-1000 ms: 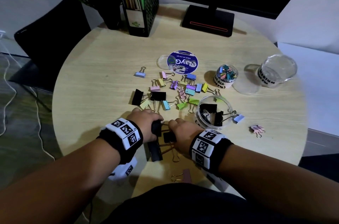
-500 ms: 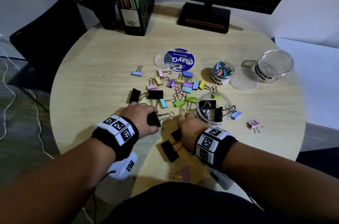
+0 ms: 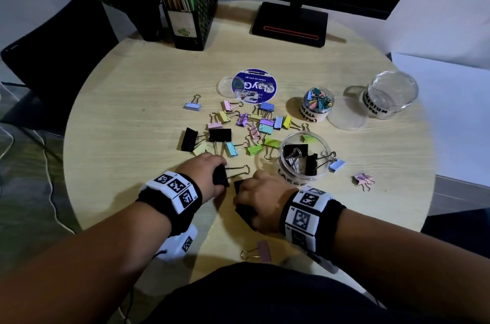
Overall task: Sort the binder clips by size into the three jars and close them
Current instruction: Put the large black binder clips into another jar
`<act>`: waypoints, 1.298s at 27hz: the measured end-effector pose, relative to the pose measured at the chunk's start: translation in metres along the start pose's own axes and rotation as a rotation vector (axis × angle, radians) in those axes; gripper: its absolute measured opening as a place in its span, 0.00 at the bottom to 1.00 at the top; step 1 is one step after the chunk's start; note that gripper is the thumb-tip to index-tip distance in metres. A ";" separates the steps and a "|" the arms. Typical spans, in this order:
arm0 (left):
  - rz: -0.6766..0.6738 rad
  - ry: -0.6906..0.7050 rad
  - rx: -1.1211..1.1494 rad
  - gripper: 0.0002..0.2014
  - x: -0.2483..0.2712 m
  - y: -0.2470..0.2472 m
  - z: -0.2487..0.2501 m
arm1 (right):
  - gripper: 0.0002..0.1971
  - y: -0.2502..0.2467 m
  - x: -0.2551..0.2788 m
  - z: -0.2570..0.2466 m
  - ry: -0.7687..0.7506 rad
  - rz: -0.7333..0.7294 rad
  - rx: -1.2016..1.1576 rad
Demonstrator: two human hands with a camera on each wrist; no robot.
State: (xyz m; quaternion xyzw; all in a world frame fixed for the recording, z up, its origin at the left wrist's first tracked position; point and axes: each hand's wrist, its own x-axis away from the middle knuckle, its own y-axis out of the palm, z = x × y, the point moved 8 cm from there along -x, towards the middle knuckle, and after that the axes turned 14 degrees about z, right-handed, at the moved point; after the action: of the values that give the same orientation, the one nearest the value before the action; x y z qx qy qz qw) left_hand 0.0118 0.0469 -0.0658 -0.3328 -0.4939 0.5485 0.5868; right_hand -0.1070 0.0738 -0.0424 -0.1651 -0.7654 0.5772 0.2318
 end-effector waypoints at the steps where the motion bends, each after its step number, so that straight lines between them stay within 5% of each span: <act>1: 0.003 -0.001 0.002 0.29 0.000 0.001 0.000 | 0.21 0.006 -0.001 -0.005 -0.036 -0.043 0.005; 11: 0.018 -0.017 0.057 0.28 0.004 0.004 -0.001 | 0.21 0.002 0.001 0.005 0.039 -0.101 -0.007; 13: 0.007 -0.013 0.044 0.28 0.003 0.003 -0.001 | 0.15 -0.022 0.002 0.007 0.047 0.075 -0.135; 15: -0.003 -0.012 0.032 0.28 0.000 0.000 -0.002 | 0.10 -0.064 0.008 0.021 0.140 0.407 -0.284; 17: 0.018 -0.005 0.043 0.28 -0.002 -0.006 -0.001 | 0.08 -0.104 0.025 0.058 0.357 0.745 -0.379; 19: 0.079 0.009 0.099 0.28 -0.003 -0.015 0.005 | 0.08 -0.124 0.044 0.102 0.637 0.874 -0.393; 22: 0.175 0.037 0.216 0.26 -0.003 -0.033 0.020 | 0.08 -0.126 0.057 0.140 0.817 0.784 -0.231; 30: 0.240 0.143 0.322 0.24 -0.006 -0.050 0.049 | 0.08 -0.080 0.044 0.151 0.790 0.430 -0.089; 35: 0.218 0.193 0.304 0.25 -0.008 -0.053 0.067 | 0.10 -0.104 0.044 0.132 0.677 0.642 -0.285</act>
State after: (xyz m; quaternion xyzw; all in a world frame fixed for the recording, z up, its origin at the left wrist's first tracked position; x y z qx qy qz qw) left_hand -0.0342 0.0197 0.0017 -0.3429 -0.3080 0.6425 0.6122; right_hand -0.2146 -0.0389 0.0348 -0.6014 -0.6289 0.4229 0.2528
